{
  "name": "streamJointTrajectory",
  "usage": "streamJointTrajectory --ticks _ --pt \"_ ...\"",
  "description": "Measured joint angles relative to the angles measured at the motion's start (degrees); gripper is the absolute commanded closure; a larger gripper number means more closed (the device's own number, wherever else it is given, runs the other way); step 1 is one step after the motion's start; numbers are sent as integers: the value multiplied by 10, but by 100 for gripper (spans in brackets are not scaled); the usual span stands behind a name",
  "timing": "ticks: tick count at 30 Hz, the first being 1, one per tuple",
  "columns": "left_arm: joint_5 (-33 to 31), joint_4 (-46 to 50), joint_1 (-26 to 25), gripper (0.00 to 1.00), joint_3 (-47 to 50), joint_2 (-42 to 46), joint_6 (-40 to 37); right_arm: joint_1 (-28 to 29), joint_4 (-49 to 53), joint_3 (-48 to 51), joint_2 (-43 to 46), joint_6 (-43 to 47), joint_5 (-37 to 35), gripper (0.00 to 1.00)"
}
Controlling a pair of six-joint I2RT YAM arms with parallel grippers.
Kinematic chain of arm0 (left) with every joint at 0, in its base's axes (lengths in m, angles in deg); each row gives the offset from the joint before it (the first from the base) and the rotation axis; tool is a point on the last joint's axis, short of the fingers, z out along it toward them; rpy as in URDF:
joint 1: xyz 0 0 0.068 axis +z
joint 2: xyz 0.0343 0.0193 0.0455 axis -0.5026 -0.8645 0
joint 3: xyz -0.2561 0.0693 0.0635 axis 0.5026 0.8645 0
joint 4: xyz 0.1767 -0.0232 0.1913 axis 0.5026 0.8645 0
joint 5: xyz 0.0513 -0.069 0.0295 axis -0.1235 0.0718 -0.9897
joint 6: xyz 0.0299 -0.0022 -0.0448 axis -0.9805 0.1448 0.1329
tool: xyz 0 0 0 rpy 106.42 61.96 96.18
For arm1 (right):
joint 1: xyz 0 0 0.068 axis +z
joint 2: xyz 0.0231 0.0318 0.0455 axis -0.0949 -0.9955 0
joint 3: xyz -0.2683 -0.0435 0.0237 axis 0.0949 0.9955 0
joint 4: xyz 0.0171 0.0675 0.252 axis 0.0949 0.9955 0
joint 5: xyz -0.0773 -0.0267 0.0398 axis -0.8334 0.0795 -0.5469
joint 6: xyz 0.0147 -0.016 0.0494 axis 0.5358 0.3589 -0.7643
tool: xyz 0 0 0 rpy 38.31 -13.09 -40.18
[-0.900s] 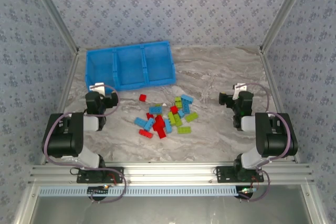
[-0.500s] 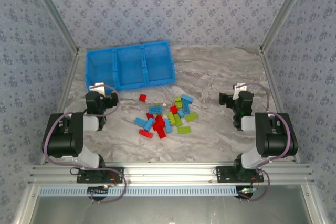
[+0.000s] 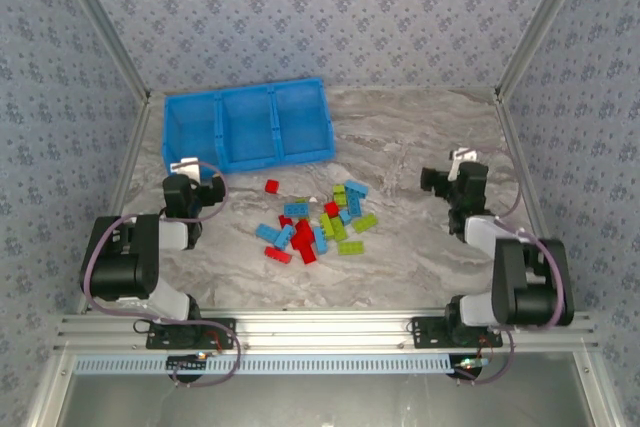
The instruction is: Sort the legos into containers by color
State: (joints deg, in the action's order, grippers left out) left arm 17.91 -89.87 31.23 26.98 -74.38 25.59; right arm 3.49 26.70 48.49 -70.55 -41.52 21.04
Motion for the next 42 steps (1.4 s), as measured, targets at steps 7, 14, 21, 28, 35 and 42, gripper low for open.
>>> streamJointTrajectory --ticks 7,14,21,28,35,42 --pt "-63 109 -51 1 -9 119 5 63 293 -153 142 -119 28 0" --pt "-111 426 -132 1 -174 258 124 246 513 -216 149 -167 78 0" --pt "-56 623 -276 2 -285 188 228 422 586 -273 78 -202 80 0" --pt "-24 692 -303 2 -346 -10 244 504 590 -295 14 -219 56 0" --pt "-24 684 -285 17 -401 -116 220 528 593 -294 14 -239 30 0" --pt "11 649 -245 43 -416 -169 199 530 593 -293 15 -252 11 0"
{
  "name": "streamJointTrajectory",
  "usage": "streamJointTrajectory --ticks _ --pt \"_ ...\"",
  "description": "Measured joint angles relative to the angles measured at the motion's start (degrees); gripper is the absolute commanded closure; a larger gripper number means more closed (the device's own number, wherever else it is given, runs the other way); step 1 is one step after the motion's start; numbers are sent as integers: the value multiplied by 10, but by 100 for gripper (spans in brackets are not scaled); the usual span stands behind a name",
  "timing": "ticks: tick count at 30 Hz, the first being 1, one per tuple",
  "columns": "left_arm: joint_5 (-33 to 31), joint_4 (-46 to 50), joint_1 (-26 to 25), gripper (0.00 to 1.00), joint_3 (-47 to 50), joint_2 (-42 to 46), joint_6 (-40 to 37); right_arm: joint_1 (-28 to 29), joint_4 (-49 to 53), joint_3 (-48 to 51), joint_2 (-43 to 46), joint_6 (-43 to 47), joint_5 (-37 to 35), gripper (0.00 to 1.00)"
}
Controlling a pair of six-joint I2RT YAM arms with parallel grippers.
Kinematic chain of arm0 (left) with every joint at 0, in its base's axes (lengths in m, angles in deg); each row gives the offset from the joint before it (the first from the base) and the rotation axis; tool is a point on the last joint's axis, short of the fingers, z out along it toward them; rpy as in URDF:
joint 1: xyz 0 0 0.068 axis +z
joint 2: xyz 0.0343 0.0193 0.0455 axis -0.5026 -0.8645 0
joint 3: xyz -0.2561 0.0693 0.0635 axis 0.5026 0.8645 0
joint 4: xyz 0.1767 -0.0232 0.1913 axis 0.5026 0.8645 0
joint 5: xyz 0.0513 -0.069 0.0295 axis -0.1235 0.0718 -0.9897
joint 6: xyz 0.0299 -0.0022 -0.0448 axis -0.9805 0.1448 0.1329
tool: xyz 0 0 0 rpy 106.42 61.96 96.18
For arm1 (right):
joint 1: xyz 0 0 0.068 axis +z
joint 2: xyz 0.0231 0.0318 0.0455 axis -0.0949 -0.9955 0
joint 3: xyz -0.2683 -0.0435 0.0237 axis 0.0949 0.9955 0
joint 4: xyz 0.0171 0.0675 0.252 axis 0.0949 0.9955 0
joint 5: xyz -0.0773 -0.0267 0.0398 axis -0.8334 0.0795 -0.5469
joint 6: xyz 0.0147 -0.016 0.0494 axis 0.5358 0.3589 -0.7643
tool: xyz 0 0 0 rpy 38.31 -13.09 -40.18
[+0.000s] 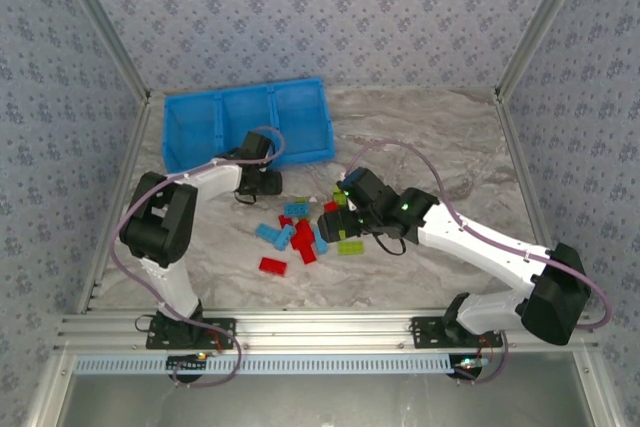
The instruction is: Sort the legos into containers by color
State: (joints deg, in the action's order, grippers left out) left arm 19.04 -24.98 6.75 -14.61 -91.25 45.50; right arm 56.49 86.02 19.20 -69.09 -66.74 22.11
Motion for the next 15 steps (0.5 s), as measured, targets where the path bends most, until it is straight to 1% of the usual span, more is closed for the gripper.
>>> streamJointTrajectory --ticks 9,12,15 --pt "23 -25 -1 67 -6 -17 -13 2 0 0 0 -10 -18 0" --pt "32 -37 -9 70 6 -8 -14 2 0 0 0 -14 -20 0" --pt "35 -33 -25 71 37 25 -12 3 0 0 5 -15 -26 0"
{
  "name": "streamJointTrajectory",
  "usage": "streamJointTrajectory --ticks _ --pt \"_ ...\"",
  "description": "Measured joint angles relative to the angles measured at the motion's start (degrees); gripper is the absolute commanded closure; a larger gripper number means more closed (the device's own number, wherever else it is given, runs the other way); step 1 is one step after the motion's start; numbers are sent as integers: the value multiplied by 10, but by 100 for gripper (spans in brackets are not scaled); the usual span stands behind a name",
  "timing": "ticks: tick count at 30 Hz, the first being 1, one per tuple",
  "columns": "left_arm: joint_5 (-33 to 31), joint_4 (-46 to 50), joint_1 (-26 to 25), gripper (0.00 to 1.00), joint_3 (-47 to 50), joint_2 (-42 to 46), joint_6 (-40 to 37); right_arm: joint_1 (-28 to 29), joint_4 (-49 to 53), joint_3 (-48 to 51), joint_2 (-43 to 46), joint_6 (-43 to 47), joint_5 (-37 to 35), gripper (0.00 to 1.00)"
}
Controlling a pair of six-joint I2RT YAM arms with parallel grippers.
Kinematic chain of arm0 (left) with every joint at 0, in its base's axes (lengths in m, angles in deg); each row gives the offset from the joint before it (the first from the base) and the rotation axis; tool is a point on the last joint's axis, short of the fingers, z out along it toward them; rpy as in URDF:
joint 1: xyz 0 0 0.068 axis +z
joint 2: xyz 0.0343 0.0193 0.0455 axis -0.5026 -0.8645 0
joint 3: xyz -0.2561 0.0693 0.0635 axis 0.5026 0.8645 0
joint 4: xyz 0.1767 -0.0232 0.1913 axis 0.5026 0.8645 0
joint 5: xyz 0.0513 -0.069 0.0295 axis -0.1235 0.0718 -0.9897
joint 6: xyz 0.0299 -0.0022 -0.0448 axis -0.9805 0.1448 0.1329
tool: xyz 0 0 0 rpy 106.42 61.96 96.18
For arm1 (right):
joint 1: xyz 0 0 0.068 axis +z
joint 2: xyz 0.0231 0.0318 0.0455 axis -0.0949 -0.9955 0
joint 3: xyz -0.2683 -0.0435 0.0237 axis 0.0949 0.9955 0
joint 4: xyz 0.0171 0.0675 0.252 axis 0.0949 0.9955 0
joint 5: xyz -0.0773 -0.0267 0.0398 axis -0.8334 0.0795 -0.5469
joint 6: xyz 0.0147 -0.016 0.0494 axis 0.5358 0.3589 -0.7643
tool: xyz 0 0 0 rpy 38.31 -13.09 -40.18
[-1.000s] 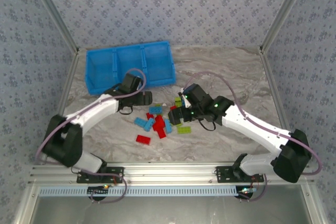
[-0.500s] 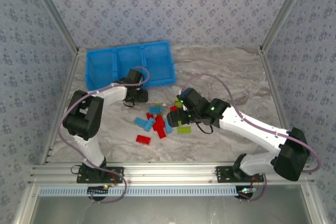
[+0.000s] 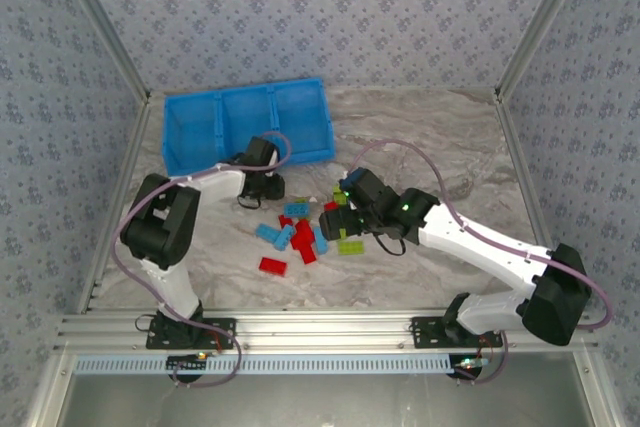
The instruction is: Sort the legos into containers by color
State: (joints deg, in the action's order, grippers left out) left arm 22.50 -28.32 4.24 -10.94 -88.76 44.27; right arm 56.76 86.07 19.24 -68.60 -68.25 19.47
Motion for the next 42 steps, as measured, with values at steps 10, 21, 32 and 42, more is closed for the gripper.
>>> streamJointTrajectory --ticks 10,21,32,42 --pt "-92 46 30 71 25 265 34 -1 0 0 62 -10 -47 0" --pt "-129 77 251 55 -92 95 68 -6 5 0 96 -21 -70 0" --pt "-89 133 258 30 -177 19 75 -6 69 -12 116 -33 -68 0" --pt "-95 148 114 28 -124 238 66 -57 56 26 170 -36 -104 0"
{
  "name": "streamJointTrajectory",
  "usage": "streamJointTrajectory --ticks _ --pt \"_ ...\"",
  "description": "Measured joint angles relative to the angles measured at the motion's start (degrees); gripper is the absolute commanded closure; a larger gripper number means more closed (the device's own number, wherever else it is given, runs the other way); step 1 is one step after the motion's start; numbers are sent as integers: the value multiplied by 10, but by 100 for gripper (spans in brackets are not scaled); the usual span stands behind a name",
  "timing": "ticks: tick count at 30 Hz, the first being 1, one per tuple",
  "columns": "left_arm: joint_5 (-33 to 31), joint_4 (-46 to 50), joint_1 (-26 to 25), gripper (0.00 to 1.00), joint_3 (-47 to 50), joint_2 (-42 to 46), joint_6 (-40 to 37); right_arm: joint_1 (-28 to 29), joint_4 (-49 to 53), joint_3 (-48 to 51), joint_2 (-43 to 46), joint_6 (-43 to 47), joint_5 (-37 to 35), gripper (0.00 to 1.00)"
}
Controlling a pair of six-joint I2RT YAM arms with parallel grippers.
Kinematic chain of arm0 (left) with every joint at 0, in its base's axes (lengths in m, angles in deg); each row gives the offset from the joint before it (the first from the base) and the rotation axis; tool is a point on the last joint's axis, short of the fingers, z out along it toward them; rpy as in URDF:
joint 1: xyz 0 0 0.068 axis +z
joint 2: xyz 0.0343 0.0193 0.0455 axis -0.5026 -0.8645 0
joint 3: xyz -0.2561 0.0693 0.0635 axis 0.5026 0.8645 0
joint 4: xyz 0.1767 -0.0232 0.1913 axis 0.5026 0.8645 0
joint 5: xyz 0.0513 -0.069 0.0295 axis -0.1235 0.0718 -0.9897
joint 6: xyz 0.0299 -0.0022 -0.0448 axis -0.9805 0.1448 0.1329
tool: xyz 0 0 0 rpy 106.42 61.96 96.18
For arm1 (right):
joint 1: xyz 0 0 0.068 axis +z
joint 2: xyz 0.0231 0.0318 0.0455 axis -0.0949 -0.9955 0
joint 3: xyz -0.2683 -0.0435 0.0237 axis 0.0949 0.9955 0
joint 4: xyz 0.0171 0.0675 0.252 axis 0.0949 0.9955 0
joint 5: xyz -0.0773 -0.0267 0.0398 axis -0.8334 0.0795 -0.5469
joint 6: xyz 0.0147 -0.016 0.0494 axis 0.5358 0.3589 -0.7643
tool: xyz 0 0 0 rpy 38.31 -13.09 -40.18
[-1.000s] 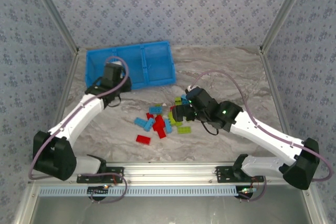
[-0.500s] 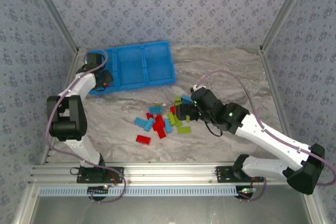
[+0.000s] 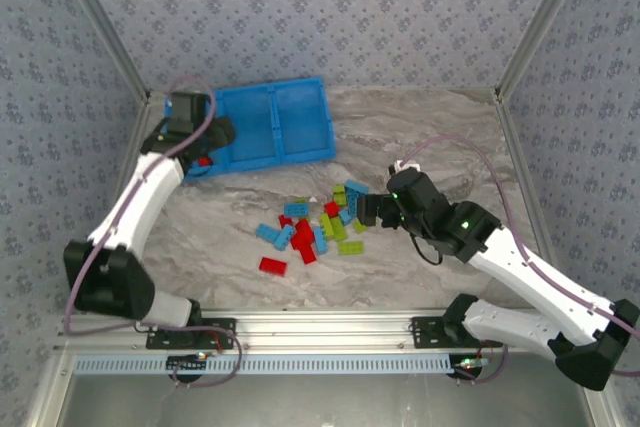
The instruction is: Sort the legos into containers by color
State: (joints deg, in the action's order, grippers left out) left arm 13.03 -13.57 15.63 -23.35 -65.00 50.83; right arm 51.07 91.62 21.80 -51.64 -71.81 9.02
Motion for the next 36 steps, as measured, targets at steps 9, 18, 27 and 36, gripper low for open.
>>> streamJointTrajectory --ticks 9,18,27,36 --pt "27 59 -243 25 95 148 -120 -79 -59 22 -144 -2 44 4" --pt "69 116 -353 7 162 204 -320 -84 -151 14 -323 -3 83 27" --pt "92 122 -365 1 199 284 -406 -97 -203 -19 -414 -5 117 41" --pt "76 116 -365 1 229 309 -432 -103 -222 -25 -438 -9 124 64"
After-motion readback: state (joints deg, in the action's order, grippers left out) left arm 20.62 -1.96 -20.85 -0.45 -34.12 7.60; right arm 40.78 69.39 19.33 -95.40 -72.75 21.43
